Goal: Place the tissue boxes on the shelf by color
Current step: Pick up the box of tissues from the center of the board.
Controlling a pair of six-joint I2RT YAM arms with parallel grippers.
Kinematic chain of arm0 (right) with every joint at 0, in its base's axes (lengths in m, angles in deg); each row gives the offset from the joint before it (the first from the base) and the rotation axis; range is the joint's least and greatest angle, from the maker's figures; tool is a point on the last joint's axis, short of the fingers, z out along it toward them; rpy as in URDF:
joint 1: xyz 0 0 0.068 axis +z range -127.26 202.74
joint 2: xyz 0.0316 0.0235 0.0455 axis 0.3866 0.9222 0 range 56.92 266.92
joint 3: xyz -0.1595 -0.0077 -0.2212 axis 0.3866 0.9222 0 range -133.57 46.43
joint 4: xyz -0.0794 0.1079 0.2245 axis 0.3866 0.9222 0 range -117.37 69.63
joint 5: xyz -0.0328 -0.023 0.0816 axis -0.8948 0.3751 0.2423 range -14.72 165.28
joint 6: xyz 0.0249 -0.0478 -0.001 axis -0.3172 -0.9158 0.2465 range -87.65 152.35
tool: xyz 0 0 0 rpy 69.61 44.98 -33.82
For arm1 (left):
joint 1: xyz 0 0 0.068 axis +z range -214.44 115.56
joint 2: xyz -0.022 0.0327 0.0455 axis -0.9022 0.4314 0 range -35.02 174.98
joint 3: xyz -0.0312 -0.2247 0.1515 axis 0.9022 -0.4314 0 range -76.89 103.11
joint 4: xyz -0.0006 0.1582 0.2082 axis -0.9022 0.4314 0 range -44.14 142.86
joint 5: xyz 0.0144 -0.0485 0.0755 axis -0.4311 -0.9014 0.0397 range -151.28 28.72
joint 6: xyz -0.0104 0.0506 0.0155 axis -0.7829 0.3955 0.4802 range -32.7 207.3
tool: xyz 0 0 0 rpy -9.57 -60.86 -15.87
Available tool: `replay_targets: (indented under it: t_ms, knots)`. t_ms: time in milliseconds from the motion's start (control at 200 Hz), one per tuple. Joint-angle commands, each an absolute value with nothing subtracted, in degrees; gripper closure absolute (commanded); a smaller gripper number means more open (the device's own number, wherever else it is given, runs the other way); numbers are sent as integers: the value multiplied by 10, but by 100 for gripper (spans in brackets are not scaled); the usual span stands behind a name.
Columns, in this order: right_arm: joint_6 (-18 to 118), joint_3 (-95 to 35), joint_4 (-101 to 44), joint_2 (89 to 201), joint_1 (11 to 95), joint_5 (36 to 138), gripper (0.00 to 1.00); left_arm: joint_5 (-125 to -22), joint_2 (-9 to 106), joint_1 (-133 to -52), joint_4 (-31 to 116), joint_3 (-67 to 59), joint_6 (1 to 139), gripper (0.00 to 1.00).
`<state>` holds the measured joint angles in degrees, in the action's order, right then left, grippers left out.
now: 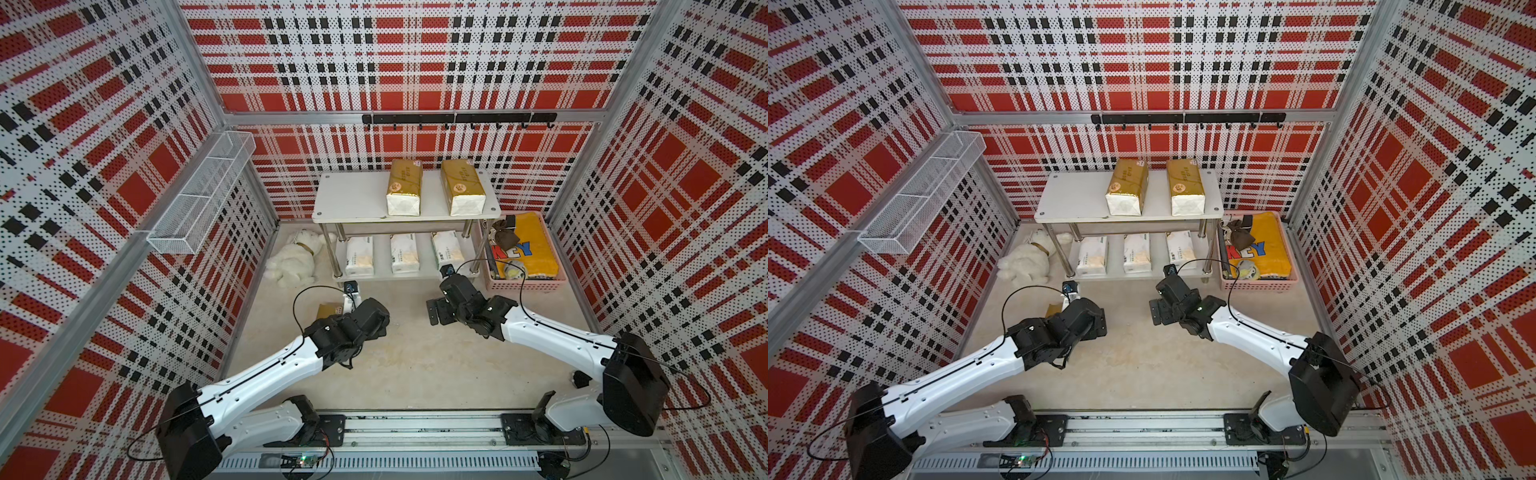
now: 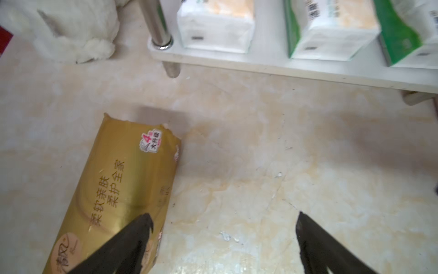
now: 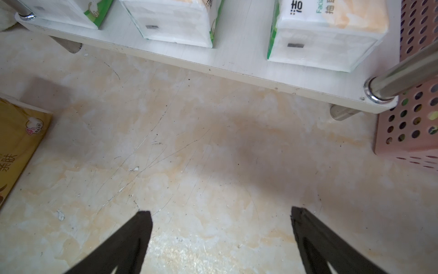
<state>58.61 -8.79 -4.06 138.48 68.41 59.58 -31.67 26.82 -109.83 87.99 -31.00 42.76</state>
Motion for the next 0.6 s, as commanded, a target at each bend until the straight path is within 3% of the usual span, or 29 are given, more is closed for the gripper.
replay_targets:
  t_ms: [0, 65, 346, 591]
  knots:
    - [591, -84, -42, 1368, 690, 587, 0, -386, 236, -1035, 862, -307, 493, 0]
    - [590, -85, -40, 1367, 690, 586, 0, -450, 234, -1000, 842, -302, 531, 1]
    - [588, -87, -34, 1341, 692, 581, 0, -424, 268, -872, 880, -321, 495, 2]
    - [590, -80, -40, 1328, 693, 581, 0, -534, 275, -746, 860, -340, 544, 1]
